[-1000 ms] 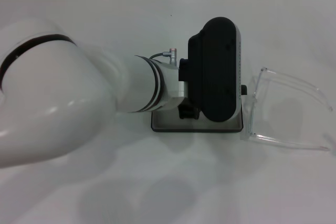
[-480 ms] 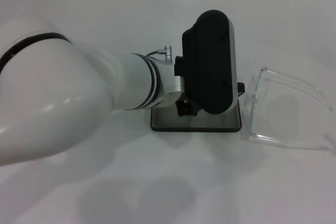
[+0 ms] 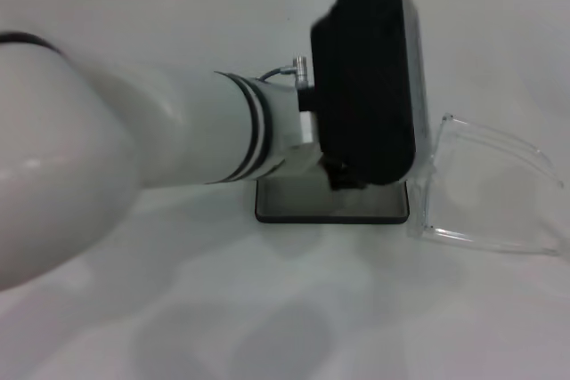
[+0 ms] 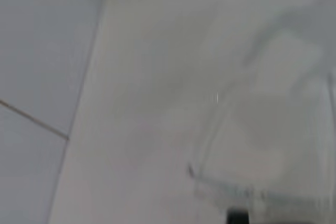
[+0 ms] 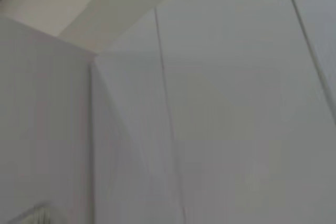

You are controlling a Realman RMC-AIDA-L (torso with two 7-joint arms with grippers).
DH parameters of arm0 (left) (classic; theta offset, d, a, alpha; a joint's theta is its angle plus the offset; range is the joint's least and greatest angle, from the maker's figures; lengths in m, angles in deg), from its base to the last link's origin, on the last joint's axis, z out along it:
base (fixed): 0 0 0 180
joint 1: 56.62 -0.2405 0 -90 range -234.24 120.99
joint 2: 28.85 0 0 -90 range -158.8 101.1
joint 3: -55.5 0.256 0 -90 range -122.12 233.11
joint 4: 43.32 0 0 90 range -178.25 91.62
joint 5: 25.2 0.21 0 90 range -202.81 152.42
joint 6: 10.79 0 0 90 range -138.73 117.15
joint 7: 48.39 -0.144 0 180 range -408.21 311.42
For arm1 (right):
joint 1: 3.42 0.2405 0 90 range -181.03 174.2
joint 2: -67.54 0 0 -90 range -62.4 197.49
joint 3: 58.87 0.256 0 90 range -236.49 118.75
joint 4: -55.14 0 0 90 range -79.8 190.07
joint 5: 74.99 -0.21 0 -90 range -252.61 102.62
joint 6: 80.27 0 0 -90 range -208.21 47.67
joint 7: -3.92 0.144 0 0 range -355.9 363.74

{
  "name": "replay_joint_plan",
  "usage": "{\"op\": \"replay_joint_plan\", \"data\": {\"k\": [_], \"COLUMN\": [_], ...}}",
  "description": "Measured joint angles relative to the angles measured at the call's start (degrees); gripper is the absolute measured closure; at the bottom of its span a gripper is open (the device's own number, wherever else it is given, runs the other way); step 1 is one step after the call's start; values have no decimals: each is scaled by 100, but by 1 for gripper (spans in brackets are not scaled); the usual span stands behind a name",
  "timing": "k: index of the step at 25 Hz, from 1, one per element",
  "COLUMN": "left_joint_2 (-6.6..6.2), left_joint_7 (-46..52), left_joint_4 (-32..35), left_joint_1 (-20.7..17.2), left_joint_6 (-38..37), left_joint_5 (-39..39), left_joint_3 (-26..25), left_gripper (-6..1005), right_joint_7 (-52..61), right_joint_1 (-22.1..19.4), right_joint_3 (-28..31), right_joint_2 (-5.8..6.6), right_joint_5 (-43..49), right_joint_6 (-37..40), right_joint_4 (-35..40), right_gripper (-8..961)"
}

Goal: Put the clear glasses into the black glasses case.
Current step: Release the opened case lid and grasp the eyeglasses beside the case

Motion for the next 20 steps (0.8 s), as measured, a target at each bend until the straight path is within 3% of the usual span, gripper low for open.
{"op": "replay_joint_plan", "data": {"k": [3,6,7,8,9,10,12,13,14,15,16,20], "left_joint_2": [-1,0,-3,-11,-11,-15,-19,-26,-27,-27,-25,-39], "left_joint_7": [8,14,5,-19,-19,-40,-289,-893,-1208,-1208,-1667,-2715], "left_joint_4": [662,1048,1126,1147,1147,1076,755,251,17,17,-335,-2105], "left_joint_1": [-281,-550,-625,-817,-817,-933,-1179,-1384,-1444,-1444,-1508,-1462], "left_joint_6": [-23,8,20,23,23,17,-50,-263,-405,-405,-633,-1790], "left_joint_5": [-572,-1410,-1699,-2618,-2618,-3182,-4264,-5438,-5971,-5971,-6582,-8311], "left_joint_3": [-373,-976,-1196,-1769,-1769,-2113,-2825,-3457,-3706,-3706,-4012,-5301], "left_gripper": [541,545,546,547,549,550,553,554,555,556,557,585], "right_joint_7": [31,171,313,879,1185,1185,1671,2003,2003,2117,2201,2526], "right_joint_1": [194,390,451,669,805,805,1137,1475,1475,1623,1731,2426], "right_joint_3": [-21,-18,-16,-28,-36,-36,-36,-12,-12,-9,-13,-110], "right_joint_2": [-6,-24,-9,72,125,125,203,253,253,269,281,349], "right_joint_5": [415,958,1096,1589,1896,1896,2534,3158,3158,3416,3652,4810], "right_joint_6": [-113,-440,-552,-840,-934,-934,-1034,-1072,-1072,-1083,-1092,-1058], "right_joint_4": [270,1011,1286,1967,2283,2283,2741,3166,3166,3393,3577,4226], "right_gripper": [86,89,117,144,172,199,254,282,289,295,302,322]}}
